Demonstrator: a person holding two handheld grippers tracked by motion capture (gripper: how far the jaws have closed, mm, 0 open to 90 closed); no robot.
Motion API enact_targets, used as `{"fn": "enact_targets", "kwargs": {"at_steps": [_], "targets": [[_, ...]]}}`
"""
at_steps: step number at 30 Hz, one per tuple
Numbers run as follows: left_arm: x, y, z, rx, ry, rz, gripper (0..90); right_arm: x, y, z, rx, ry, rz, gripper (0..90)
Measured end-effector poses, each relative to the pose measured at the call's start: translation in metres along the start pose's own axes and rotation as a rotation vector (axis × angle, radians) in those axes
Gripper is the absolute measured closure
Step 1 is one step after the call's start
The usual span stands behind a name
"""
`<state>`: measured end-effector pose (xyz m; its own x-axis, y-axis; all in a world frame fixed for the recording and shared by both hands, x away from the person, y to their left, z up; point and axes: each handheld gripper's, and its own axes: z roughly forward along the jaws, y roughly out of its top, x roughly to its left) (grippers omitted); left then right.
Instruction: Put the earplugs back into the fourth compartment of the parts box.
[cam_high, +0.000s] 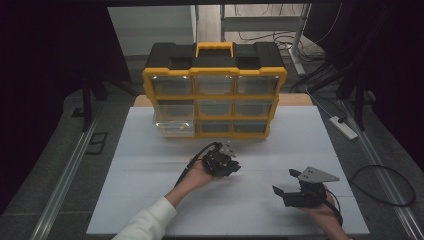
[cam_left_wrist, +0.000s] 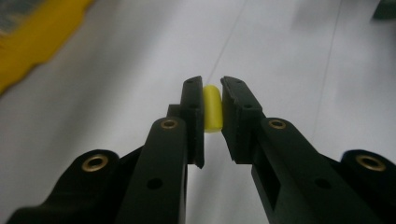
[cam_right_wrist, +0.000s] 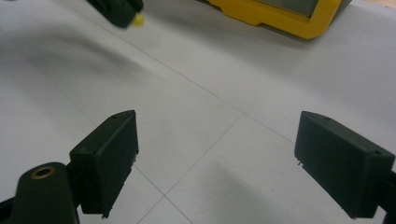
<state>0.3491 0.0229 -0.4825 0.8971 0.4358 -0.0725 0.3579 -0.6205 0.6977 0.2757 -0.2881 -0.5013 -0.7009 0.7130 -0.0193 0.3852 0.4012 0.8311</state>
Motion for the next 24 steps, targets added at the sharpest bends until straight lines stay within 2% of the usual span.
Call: {"fn": "enact_targets", "kwargs": {"at_steps": [2,3,5,7,11,14,15,16,18,24], "targets": [[0.003,0.001,-0.008,-0.032,-0.013,-0.020,78.5,0.000,0.000,0.000,0.003,-0.001,-0.002,14.4],[0.003,0.001,-0.008,-0.032,-0.013,-0.020,78.5,0.000,0.000,0.000,0.003,-0.001,-0.002,14.4],[0.005,0.004,-0.020,-0.080,-0.004,-0.030,78.5,0.000,0.000,0.000,0.004,-0.001,-0.002,14.4],[0.005,0.005,-0.023,-0.090,-0.002,-0.031,78.5,0.000,0.000,0.000,0.004,-0.002,-0.001,14.4],[0.006,0.008,-0.044,-0.163,0.011,-0.043,78.1,0.000,0.000,0.000,0.005,-0.002,-0.001,14.4],[0.006,0.010,-0.051,-0.183,0.018,-0.042,78.2,0.000,0.000,0.000,0.005,-0.001,-0.003,14.4],[0.007,0.012,-0.061,-0.216,0.027,-0.043,78.2,0.000,0.000,0.000,0.005,-0.002,-0.002,14.4],[0.007,0.012,-0.061,-0.216,0.027,-0.043,78.1,0.000,0.000,0.000,0.005,-0.002,-0.002,14.4],[0.008,0.013,-0.072,-0.253,0.041,-0.046,78.2,0.000,0.000,0.000,0.005,-0.003,-0.002,14.4],[0.013,0.013,-0.094,-0.302,0.058,-0.055,77.9,0.000,0.000,0.001,0.008,-0.005,-0.005,14.4]]}}
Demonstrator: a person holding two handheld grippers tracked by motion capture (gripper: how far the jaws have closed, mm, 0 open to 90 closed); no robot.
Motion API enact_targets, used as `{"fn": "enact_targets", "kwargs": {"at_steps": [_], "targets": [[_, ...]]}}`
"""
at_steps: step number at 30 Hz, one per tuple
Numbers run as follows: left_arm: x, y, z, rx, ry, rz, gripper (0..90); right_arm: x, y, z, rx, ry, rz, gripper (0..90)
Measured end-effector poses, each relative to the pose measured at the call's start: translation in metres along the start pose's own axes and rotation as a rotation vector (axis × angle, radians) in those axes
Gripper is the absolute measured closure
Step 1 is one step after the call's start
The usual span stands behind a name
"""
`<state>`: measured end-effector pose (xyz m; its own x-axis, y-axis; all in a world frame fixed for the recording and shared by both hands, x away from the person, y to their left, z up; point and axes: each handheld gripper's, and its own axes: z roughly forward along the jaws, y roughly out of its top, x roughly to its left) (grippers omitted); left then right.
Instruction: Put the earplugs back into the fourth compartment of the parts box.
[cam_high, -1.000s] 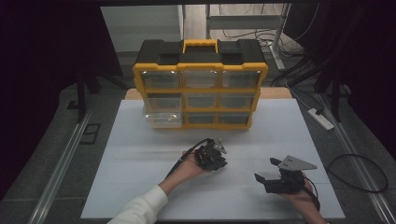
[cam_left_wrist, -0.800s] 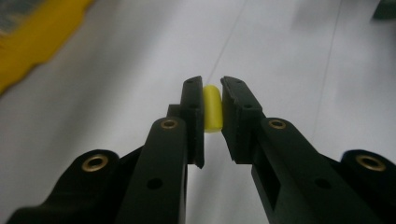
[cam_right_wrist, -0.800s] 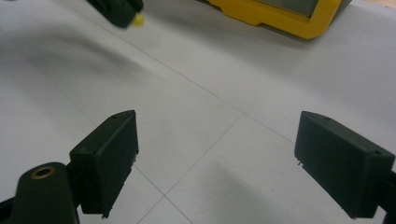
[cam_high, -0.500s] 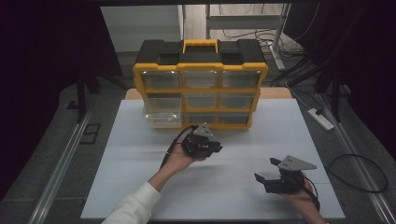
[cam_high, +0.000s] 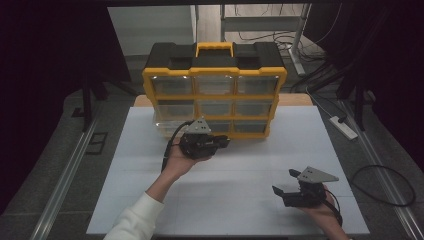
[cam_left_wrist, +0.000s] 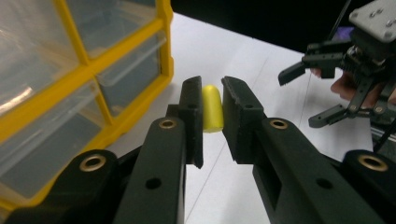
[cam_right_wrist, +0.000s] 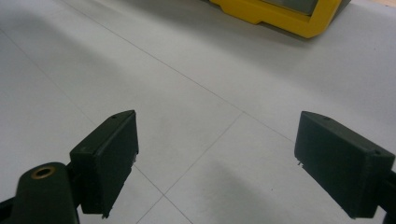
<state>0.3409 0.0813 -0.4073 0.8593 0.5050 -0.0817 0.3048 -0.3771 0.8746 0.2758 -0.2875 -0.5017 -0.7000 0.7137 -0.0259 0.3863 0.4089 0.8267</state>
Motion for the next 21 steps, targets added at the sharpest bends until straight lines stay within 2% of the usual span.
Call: {"fn": "enact_targets", "kwargs": {"at_steps": [10,17,21], "targets": [[0.011,0.005,-0.026,-0.072,0.040,-0.027,78.0,0.000,0.000,0.000,0.000,-0.001,0.003,14.4],[0.021,0.007,-0.049,-0.134,0.089,-0.050,78.2,0.000,0.000,0.000,-0.001,-0.003,0.002,14.4],[0.026,0.006,-0.056,-0.148,0.115,-0.061,78.2,0.000,0.000,0.000,-0.002,-0.002,0.003,14.4]]}}
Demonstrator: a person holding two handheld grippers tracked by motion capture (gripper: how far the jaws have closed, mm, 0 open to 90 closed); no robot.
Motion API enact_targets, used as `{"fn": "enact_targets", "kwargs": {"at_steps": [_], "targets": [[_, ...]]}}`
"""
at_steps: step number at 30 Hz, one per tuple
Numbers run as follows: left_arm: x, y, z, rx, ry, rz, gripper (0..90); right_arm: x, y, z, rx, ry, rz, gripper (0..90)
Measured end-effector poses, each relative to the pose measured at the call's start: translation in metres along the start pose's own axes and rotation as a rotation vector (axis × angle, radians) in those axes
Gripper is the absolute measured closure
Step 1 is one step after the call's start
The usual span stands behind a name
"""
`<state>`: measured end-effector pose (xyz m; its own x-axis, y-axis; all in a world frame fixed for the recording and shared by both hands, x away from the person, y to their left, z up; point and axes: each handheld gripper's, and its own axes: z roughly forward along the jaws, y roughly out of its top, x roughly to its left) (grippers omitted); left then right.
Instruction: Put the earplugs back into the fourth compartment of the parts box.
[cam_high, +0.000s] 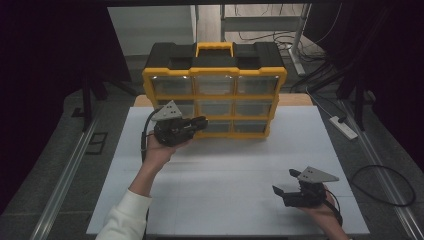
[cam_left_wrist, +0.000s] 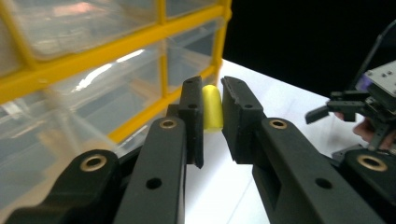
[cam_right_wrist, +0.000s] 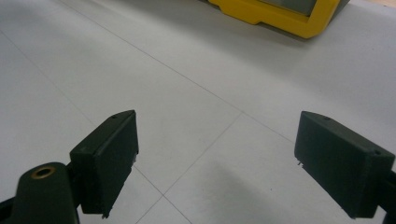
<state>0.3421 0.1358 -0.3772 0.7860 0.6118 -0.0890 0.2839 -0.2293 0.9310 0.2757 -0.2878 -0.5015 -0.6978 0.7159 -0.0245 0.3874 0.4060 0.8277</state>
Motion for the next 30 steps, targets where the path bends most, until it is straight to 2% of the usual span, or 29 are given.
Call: {"fn": "enact_targets", "kwargs": {"at_steps": [6,14,16,18,21,25,30], "targets": [[0.012,-0.001,-0.011,-0.013,0.074,-0.013,78.2,0.000,0.000,0.000,-0.002,0.000,-0.001,14.4],[0.029,-0.003,-0.023,-0.035,0.125,-0.040,78.2,-0.001,0.000,0.000,-0.003,0.000,0.003,14.4],[0.036,-0.005,-0.024,-0.025,0.156,-0.043,78.2,-0.002,0.000,-0.001,-0.007,0.000,0.008,14.4],[0.039,-0.005,-0.024,-0.021,0.162,-0.047,78.2,-0.002,-0.001,-0.001,-0.010,0.008,0.012,14.4],[0.048,-0.009,-0.023,-0.005,0.209,-0.056,78.1,-0.001,0.000,-0.002,-0.015,0.012,0.014,14.4],[0.054,-0.011,-0.023,-0.006,0.229,-0.073,77.9,-0.002,-0.001,-0.003,-0.019,0.011,0.018,14.4],[0.055,-0.011,-0.021,0.003,0.235,-0.071,76.1,-0.002,-0.002,-0.004,-0.018,0.007,0.021,14.4]]}}
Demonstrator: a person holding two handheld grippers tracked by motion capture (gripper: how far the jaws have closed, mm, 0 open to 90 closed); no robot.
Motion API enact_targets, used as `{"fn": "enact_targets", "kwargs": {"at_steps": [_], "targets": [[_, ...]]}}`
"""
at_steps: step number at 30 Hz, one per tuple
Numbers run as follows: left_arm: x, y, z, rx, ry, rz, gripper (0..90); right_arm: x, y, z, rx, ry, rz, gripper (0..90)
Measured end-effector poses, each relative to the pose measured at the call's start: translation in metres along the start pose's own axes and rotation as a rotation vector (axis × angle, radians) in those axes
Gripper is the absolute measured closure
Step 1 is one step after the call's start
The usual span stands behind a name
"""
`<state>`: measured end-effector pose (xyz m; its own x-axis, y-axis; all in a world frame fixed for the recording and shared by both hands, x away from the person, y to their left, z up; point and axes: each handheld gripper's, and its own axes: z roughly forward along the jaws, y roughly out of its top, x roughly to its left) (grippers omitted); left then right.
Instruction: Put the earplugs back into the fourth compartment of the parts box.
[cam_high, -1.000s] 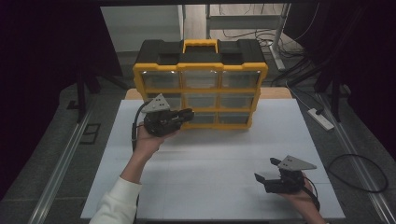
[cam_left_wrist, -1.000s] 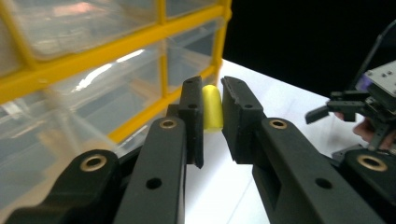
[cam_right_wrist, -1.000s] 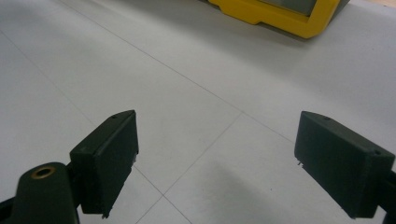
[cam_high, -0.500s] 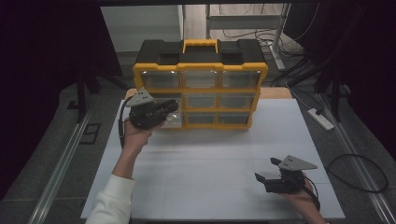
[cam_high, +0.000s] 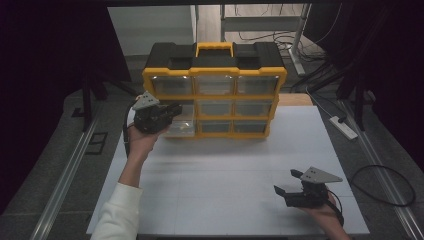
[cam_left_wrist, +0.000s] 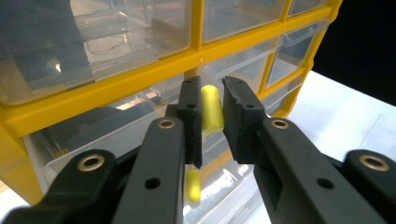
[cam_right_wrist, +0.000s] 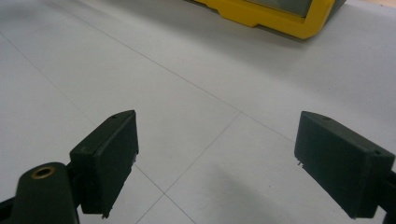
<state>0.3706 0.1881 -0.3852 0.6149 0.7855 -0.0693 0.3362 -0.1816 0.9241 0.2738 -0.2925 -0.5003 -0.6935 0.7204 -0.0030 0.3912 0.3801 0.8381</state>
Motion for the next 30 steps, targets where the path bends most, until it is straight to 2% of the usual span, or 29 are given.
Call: {"fn": "enact_targets", "kwargs": {"at_steps": [1,2,3,4,6,9,15,19,22,26,29,30], "targets": [[0.000,0.000,0.000,0.000,0.004,0.001,73.2,0.000,0.000,0.000,0.001,0.000,-0.001,14.4],[-0.001,0.001,0.000,0.004,0.016,-0.001,52.3,0.001,0.000,-0.001,0.003,0.002,-0.006,14.4],[-0.002,0.002,0.000,0.006,0.034,-0.001,52.3,0.001,0.000,-0.001,0.003,0.002,-0.006,14.4],[-0.005,0.003,-0.001,-0.007,0.050,0.002,44.7,0.001,0.000,-0.001,0.002,0.002,-0.006,14.4],[-0.009,0.006,-0.006,-0.041,0.039,0.015,37.2,0.001,0.000,-0.002,-0.002,0.001,-0.004,14.4],[-0.016,0.010,-0.012,-0.042,0.025,0.035,33.1,0.001,0.000,-0.001,0.000,0.002,-0.006,14.4],[-0.024,0.003,-0.015,-0.007,-0.030,-0.003,26.8,0.002,0.001,0.000,-0.001,0.004,-0.013,14.4],[-0.031,-0.001,-0.019,0.015,-0.033,0.018,26.6,0.002,0.001,-0.001,-0.008,0.005,-0.013,14.4],[-0.038,-0.006,-0.029,0.011,-0.039,0.033,26.5,0.002,0.002,-0.002,-0.010,0.006,-0.016,14.4],[-0.043,-0.013,-0.037,0.008,-0.049,0.036,26.2,0.003,0.003,-0.001,-0.012,0.005,-0.025,14.4],[-0.049,-0.027,-0.048,0.001,-0.057,0.031,25.8,0.003,0.003,-0.001,-0.018,0.002,-0.024,14.4],[-0.049,-0.027,-0.048,0.001,-0.057,0.031,25.9,0.003,0.003,-0.001,-0.018,0.002,-0.024,14.4]]}}
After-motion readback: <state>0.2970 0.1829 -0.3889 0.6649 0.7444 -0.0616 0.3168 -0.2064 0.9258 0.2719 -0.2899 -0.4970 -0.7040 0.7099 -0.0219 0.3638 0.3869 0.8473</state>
